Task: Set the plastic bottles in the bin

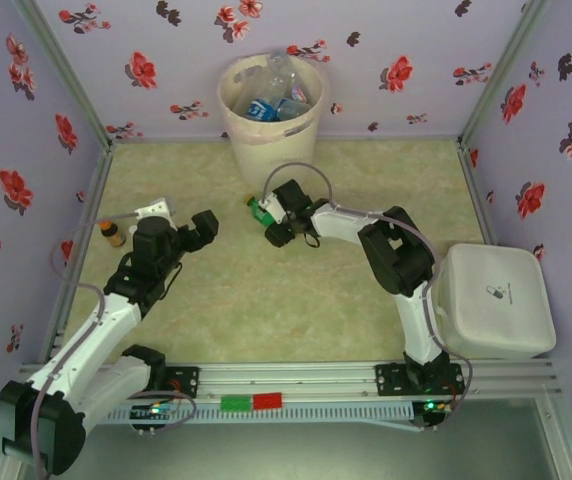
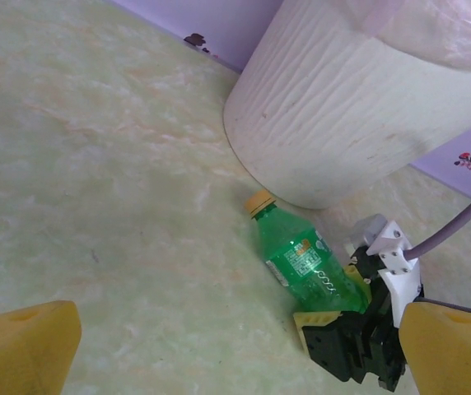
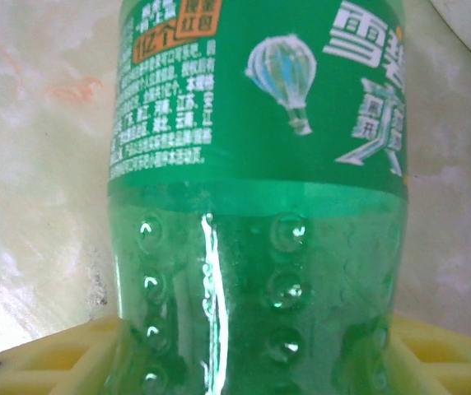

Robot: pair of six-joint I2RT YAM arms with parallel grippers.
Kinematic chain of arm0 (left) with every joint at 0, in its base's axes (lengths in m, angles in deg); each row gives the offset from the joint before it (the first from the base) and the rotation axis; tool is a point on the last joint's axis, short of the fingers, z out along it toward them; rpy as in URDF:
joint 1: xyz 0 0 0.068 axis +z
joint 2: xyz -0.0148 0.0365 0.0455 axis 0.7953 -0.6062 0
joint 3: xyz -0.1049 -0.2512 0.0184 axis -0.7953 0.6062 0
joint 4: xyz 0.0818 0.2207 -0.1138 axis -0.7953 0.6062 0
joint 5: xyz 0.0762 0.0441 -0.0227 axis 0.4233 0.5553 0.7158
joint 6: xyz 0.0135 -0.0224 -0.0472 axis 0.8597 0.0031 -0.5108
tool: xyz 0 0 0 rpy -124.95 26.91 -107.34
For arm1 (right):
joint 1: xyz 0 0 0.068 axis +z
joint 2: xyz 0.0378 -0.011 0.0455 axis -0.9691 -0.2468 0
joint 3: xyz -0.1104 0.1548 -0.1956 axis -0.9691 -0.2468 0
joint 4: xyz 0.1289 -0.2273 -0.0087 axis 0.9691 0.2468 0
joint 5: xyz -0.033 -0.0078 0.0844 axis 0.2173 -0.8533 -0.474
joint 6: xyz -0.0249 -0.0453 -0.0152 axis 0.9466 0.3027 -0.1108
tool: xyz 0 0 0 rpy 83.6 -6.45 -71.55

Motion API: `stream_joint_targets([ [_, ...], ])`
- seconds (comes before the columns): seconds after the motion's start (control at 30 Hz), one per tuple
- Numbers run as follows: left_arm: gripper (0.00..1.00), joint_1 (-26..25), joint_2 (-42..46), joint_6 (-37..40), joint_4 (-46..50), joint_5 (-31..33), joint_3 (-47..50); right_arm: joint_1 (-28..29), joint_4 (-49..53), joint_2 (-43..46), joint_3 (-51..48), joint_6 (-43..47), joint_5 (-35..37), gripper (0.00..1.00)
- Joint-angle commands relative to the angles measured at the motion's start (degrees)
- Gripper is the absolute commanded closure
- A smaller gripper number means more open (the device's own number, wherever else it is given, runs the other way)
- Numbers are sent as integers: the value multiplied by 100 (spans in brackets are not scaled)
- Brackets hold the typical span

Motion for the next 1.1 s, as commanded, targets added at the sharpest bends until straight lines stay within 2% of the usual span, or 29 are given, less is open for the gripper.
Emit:
stream_joint_targets([
  [0.0, 0, 75, 146, 78, 36, 3, 71, 35, 400, 168, -76, -66, -115, 55],
  [0.2, 0, 231, 185, 115, 46, -7, 146, 37, -35, 1069, -690, -756, -550, 58],
  [0.4, 0, 465, -2, 12, -270, -27, 290, 36, -416, 2463, -1626, -1536, -830, 59],
  [0.53, 0, 680, -272, -85, -637, -285, 370, 37, -276, 3398, -1751, -1860, -533, 60],
  [0.67, 0, 746, -480, -28, -878, -531, 365, 37, -144, 4024, -1449, -2025, -108, 60],
  [0.83, 0, 780, -764, -145, -1383, -612, 366, 21, 382, 3976, -296, -1773, 673, 59],
  [0.97, 0, 784, -997, -348, -1680, -791, 236, -80, 272, 3593, 403, -1681, 1076, 59],
  [1.07, 0, 779, -891, -449, -1703, -867, 321, -258, 11, 3262, 775, -1942, 1206, 59],
])
